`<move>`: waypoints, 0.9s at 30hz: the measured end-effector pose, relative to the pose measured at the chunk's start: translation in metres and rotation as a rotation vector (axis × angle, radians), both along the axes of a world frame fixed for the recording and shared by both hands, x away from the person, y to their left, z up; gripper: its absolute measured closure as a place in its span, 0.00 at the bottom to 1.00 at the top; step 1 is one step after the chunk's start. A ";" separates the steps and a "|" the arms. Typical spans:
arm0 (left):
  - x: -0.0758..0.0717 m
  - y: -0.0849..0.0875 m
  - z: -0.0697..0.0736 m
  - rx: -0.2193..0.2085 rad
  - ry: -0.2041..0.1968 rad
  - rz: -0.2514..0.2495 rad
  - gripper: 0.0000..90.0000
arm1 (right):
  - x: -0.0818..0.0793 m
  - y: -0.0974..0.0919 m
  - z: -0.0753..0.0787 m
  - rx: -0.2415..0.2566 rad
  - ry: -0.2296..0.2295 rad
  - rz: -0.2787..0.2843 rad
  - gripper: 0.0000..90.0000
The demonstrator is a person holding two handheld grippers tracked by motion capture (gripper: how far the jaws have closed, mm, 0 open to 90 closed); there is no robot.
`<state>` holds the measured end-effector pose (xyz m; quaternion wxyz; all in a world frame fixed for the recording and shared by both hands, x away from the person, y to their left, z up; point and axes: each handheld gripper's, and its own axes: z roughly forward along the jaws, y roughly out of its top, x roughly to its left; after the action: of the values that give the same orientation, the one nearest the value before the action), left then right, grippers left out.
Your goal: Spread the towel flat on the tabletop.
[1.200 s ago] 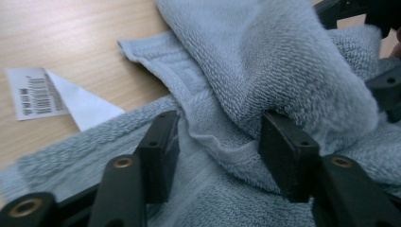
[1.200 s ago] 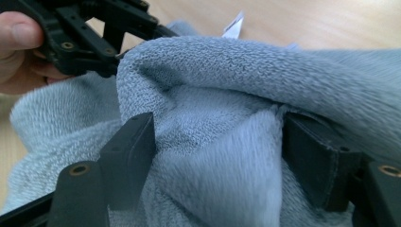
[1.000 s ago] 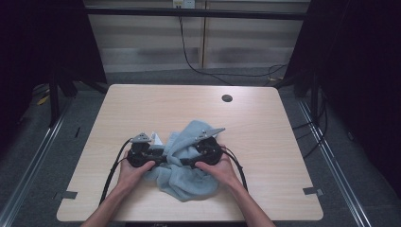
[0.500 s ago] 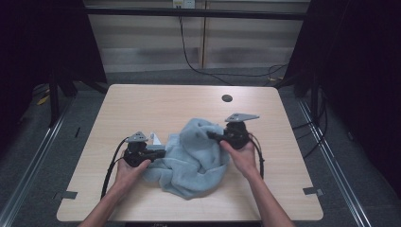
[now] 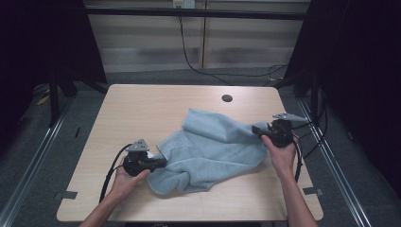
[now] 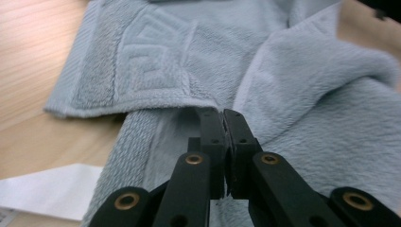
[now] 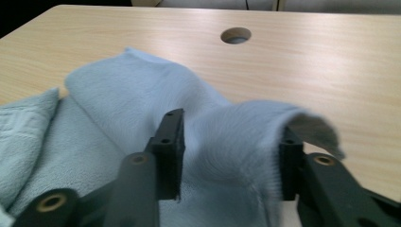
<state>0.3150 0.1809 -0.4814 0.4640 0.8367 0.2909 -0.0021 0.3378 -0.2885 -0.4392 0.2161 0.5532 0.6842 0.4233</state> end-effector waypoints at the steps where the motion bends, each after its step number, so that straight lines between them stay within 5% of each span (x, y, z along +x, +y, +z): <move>1: -0.003 0.000 0.002 -0.019 0.002 -0.019 0.97 | -0.002 -0.002 -0.002 0.010 0.003 -0.002 0.55; 6: -0.013 0.001 0.016 -0.077 -0.025 -0.055 0.92 | -0.011 0.009 -0.003 0.008 -0.011 0.041 0.54; 8: -0.009 0.003 0.018 -0.088 -0.032 -0.023 0.88 | -0.014 0.021 0.000 -0.051 -0.034 0.029 0.52; 11: 0.006 0.007 0.016 -0.084 -0.027 0.037 0.75 | -0.015 0.028 0.007 0.004 -0.062 0.073 0.51; 16: 0.036 0.012 -0.002 -0.054 0.013 0.153 0.51 | -0.010 0.026 0.019 0.026 -0.085 0.097 0.50; 20: 0.045 0.003 -0.019 -0.020 0.064 0.145 0.43 | -0.006 0.026 0.020 0.039 -0.073 0.109 0.49; 23: 0.039 0.000 -0.014 0.000 0.035 0.091 0.78 | -0.006 0.026 0.018 0.059 -0.063 0.131 0.48; 27: 0.034 0.006 -0.006 -0.039 0.033 0.074 0.87 | -0.010 0.023 0.016 0.063 -0.049 0.144 0.46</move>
<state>0.3487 0.1872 -0.4875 0.4748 0.8161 0.3293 -0.0045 0.3282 -0.2658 -0.4233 0.1843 0.4986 0.7031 0.4724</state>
